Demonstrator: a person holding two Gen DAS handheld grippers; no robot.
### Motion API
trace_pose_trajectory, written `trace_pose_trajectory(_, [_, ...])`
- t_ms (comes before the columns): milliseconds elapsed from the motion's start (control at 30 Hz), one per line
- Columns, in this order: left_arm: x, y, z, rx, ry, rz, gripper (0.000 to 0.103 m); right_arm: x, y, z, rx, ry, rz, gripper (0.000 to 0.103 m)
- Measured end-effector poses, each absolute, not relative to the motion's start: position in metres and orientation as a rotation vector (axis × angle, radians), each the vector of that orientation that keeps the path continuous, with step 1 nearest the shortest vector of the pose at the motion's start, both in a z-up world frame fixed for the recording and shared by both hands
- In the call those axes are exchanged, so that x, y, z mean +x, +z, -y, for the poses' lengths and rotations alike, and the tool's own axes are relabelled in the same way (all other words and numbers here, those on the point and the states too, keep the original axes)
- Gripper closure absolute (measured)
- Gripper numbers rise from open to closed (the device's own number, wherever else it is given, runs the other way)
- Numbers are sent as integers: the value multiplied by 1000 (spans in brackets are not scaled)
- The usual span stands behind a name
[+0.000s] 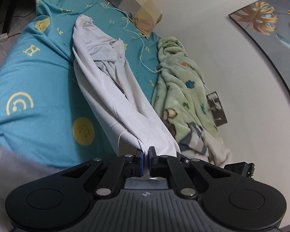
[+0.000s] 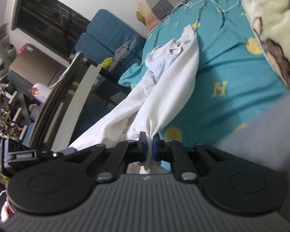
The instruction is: Fold clothes
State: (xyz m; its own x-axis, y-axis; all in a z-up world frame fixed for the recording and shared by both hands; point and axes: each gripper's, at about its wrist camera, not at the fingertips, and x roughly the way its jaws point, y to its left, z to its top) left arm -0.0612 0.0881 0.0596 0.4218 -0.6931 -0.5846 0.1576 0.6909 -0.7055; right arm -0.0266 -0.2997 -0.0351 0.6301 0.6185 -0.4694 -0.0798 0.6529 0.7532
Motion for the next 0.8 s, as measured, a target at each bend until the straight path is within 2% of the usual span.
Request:
trace_pose_trajectory(167, [-103,61,-88,-621,-589,-969,98,-60,-36,311,763,453,-791,93])
trace_pose_trajectory(333, [-107,64,-86,-622,-581,-941,98,-60,-34,319,793,446,-780,93])
trace_pose_trajectory(533, [-72,73,-78,-598,-565,-912,97,-25,-26,324,819,432,-755,93])
trace_pose_trajectory(800, [23,76,-63,-552,-530,-843,97,69,-19,327,789,390,-747,93])
